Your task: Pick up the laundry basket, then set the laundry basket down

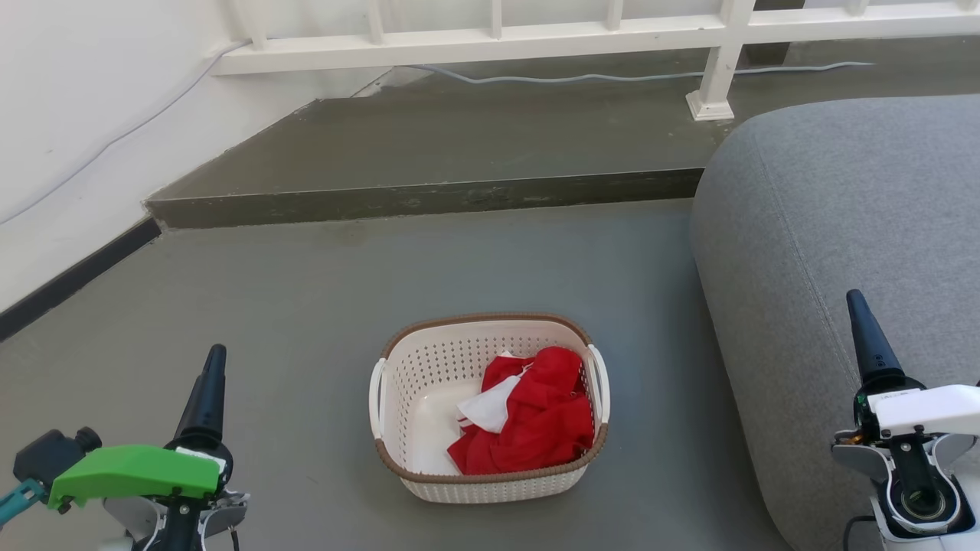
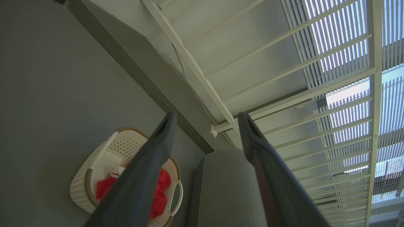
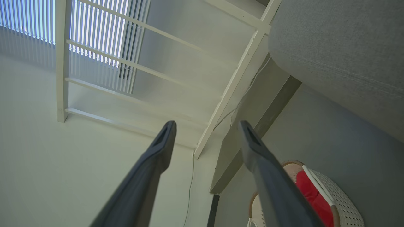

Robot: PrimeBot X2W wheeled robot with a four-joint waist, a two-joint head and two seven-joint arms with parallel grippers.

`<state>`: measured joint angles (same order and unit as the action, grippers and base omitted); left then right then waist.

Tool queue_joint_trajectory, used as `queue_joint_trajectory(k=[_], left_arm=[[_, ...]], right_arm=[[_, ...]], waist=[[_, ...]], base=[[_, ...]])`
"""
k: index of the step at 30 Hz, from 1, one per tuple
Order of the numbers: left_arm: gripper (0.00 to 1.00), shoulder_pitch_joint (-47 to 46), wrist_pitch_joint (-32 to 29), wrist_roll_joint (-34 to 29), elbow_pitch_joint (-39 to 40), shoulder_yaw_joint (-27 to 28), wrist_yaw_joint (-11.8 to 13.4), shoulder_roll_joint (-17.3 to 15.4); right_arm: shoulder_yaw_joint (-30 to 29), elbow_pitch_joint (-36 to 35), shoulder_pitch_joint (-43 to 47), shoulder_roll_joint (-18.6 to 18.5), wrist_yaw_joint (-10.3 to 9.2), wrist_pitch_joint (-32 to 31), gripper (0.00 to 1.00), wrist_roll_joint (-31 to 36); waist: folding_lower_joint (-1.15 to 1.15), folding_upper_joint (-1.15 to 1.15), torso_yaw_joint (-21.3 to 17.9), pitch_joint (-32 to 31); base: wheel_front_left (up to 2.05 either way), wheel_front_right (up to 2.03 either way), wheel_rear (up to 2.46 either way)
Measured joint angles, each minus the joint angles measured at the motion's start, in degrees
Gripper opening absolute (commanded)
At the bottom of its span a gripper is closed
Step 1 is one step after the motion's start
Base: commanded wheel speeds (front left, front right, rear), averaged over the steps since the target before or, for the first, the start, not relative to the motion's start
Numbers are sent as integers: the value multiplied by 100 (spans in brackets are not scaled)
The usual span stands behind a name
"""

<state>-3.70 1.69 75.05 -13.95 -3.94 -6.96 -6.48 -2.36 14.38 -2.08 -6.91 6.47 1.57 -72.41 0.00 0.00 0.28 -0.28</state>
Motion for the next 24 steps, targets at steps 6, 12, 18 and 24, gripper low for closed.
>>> queue_joint_trajectory(k=[6, 12, 18, 24], left_arm=[[100, -40, 120, -665, 23, -201, 80, -97], [100, -139, 255, -1366, 89, -412, 222, -213], [100, -190, 364, -2017, 90, -643, 394, -307], [100, -220, 502, -2621, 81, -817, 557, -358]], right_arm=[[183, -75, -13, -122, -91, 115, 100, 644], [442, -104, -63, -310, -236, 257, 100, 1413], [689, -101, -97, -401, -374, 354, 100, 2072], [914, -34, -97, -427, -517, 495, 100, 2630]], waist=[[0, 0, -2, -15], [0, 0, -10, -22], [0, 0, -21, -21], [0, 0, -30, -24]], base=[[0, 0, 0], [0, 0, 0], [0, 0, 0], [0, 0, 0]])
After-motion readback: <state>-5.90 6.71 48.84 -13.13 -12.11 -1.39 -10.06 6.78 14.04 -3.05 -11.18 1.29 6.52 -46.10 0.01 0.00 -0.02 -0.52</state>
